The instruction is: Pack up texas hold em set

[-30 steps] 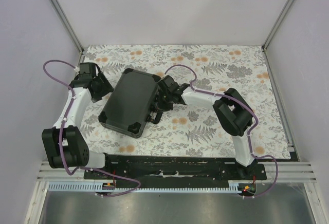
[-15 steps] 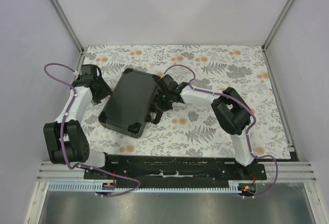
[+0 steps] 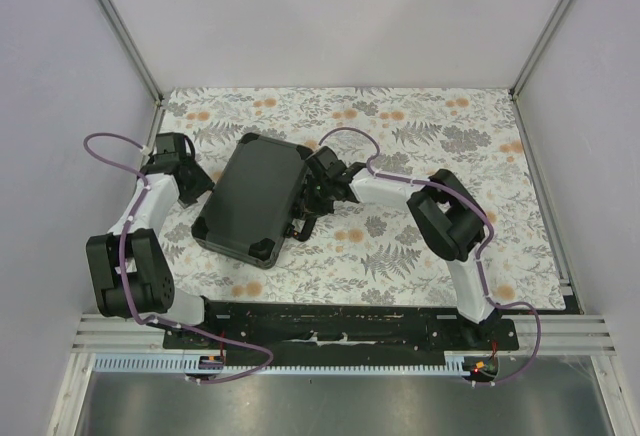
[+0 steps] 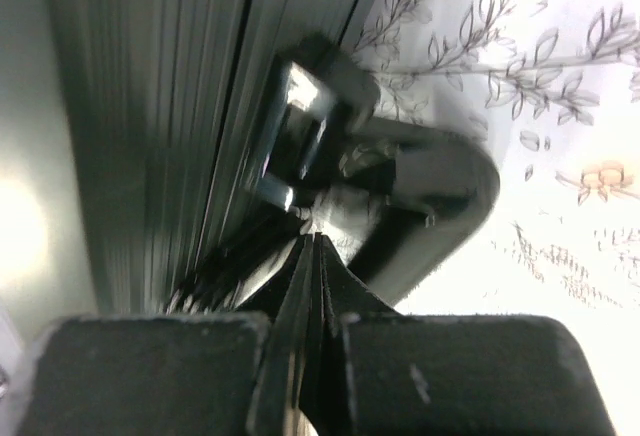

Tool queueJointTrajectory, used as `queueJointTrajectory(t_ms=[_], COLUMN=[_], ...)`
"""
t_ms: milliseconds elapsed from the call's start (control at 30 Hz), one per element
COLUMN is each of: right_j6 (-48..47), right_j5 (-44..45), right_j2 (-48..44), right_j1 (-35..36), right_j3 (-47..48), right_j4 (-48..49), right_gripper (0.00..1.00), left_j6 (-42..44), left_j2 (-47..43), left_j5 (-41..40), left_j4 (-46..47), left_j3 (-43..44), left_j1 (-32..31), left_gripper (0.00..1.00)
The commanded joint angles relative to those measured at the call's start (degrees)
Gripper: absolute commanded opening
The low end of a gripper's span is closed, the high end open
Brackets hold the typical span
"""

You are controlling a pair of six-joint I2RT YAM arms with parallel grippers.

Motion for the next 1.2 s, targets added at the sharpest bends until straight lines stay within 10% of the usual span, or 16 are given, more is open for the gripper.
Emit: queueJointTrajectory(t_ms=[0, 433, 833, 1033, 1167], right_j6=[1.8, -2.5, -6.11, -4.88, -2.34], right_j5=[2.26, 10.07, 29.06, 36.35, 42.32], right_j2=[5.52, -5.27, -34.26, -52.98, -62.22], right_j1=[0.71, 0.62, -0.7, -1.05, -1.05], right_j3=[-1.41, -0.54, -10.45, -14.95, -13.2], right_j4=[12.82, 3.97, -21.44, -33.91, -44.8], right_gripper=[0.0, 0.0, 0.41, 0.98, 0.98], left_j6=[-1.74, -0.16, 7.22, 8.81, 8.63], left_j2=[-0.01, -2.73, -13.35, -24.51, -32.25], left_j5=[8.88, 5.9, 15.9, 18.9, 18.03], left_j4=[-4.03, -8.15, -19.39, -25.9, -29.07], left_j3=[-2.12, 8.14, 20.9, 20.3, 18.44], left_j1=[-1.31, -1.4, -1.58, -1.58, -1.66], left_gripper=[0.55, 0.58, 0.82, 0.83, 0.83])
